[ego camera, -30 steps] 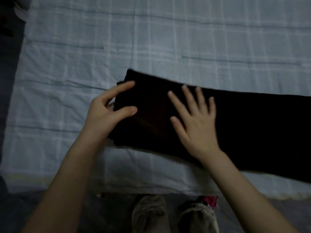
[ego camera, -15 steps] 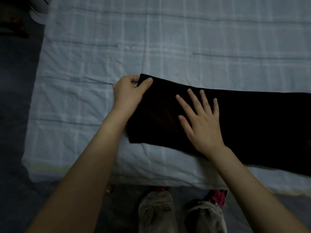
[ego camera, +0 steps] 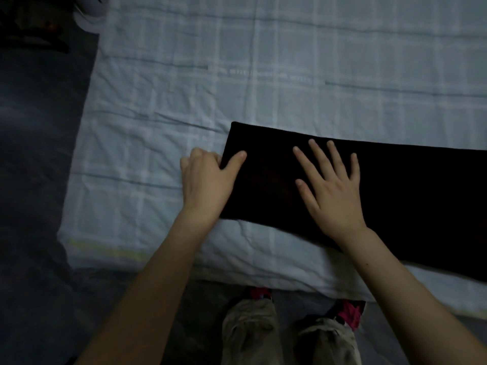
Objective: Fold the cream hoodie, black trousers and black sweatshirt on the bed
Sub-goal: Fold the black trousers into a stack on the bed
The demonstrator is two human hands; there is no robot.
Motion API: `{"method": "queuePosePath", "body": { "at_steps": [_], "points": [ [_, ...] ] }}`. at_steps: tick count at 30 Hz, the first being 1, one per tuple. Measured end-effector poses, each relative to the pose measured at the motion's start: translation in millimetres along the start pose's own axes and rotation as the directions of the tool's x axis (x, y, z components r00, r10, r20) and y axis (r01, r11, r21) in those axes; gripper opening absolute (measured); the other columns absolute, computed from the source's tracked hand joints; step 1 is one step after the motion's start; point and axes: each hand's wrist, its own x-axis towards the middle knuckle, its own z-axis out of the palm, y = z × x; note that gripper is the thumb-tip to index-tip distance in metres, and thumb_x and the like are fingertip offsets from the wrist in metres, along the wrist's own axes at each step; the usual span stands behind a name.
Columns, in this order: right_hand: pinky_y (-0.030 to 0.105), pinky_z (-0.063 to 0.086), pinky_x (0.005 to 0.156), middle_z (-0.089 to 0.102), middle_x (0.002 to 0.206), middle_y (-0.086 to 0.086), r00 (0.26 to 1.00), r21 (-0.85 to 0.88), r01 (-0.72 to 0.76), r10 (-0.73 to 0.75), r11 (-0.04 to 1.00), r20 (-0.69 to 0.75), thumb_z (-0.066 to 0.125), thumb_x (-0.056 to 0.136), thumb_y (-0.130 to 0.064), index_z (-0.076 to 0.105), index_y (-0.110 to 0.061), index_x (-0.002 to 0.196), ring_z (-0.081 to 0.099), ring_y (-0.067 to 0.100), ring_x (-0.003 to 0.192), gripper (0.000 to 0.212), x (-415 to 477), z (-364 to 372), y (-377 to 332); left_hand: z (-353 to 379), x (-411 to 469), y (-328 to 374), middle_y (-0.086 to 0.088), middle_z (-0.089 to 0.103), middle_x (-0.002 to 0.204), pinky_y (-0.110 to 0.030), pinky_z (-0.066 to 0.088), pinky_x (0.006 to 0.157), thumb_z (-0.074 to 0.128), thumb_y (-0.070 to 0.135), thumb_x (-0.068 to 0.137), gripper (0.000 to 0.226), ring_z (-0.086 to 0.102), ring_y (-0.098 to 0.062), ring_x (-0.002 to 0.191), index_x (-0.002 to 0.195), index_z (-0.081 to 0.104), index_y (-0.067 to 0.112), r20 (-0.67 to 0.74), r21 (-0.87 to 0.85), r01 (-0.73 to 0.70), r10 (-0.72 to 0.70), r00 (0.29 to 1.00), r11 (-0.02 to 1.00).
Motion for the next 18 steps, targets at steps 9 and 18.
{"method": "queuePosePath", "body": {
  "at_steps": [9, 18],
  "points": [
    [0.052, 0.005, 0.122, 0.018, 0.165, -0.003, 1.000, 0.034, -0.001, 0.001, 0.999, -0.002, 0.021, 0.101, -0.049, 0.019, -0.033, 0.157, 0.009, 0.023, 0.153, 0.057, -3, -4, -5, 7, -18, 6, -0.019, 0.056, 0.118, -0.043, 0.034, 0.099, 0.050, 0.047, 0.096, 0.046, 0.046, -0.038, 0.114, 0.107, 0.063, 0.004, -0.099, 0.383, -0.007, 0.048, 0.994, 0.924],
    [0.052, 0.009, 0.121, 0.020, 0.164, -0.002, 0.997, -0.013, -0.068, 0.067, 0.998, -0.042, 0.023, 0.102, -0.041, 0.021, -0.028, 0.157, 0.013, 0.024, 0.152, 0.056, -4, 8, -3, 61, -13, -2, 0.000, 0.014, 0.164, -0.048, 0.005, 0.122, 0.024, 0.045, 0.102, 0.057, 0.008, -0.024, 0.151, 0.156, 0.019, 0.025, 0.257, 0.440, -0.595, 0.540, 0.801, 0.673]
  ]
}}
